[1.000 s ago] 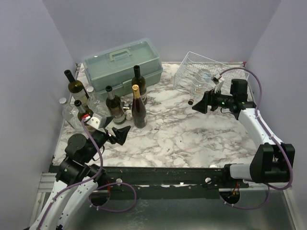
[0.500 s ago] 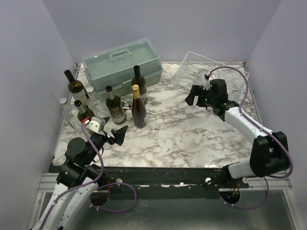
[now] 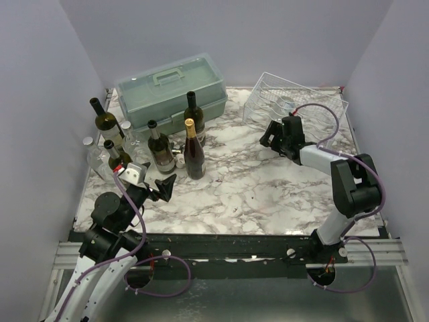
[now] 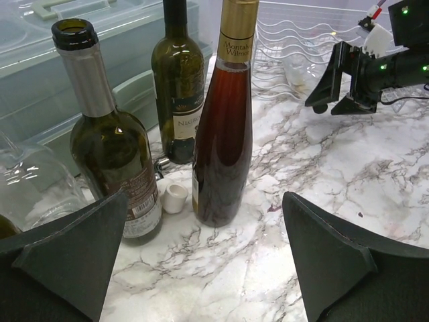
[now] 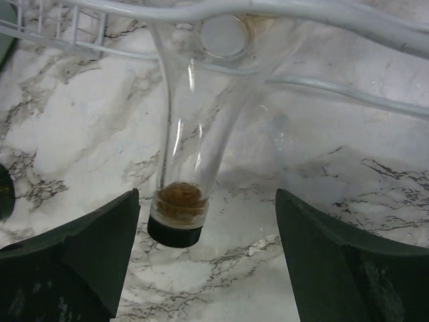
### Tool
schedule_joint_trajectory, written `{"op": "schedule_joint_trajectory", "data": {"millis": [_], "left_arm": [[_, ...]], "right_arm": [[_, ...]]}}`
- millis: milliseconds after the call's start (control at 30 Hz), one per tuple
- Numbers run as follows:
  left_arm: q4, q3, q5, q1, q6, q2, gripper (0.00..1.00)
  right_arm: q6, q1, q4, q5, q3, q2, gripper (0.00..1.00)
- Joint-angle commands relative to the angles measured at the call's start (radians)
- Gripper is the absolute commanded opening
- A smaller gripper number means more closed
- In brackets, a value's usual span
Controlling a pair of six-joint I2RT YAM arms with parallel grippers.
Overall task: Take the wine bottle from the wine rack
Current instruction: Pick up the wine bottle from the wine rack.
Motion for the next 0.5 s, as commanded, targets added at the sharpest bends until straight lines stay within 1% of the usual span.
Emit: {"op": "schedule_joint_trajectory", "data": {"millis": [0, 300, 333, 367, 467], "left_arm": [[-0.003, -0.006, -0.031, 0.007, 0.018, 0.010, 0.99], [-0.002, -0.003, -0.013, 0.016, 0.022, 0.024, 0.99], [-0.002, -0.003, -0.012, 0.016, 0.022, 0.026, 0.99], [-0.003, -0.004, -0.010, 0.018, 0.023, 0.025, 0.99], [-0.002, -0.005, -0.007, 0.020, 0.022, 0.024, 0.99]], "right_arm": [[0.070, 0.000, 0.085, 0.079, 0.030, 0.052, 0.84], [0.122, 0.000, 0.164, 0.090, 0.028, 0.100, 0.80], [0.125, 0.001, 0.173, 0.090, 0.029, 0.107, 0.79], [0.126, 0.001, 0.182, 0.086, 0.032, 0.116, 0.75], [0.137, 0.001, 0.187, 0.099, 0.044, 0.135, 0.71]]}}
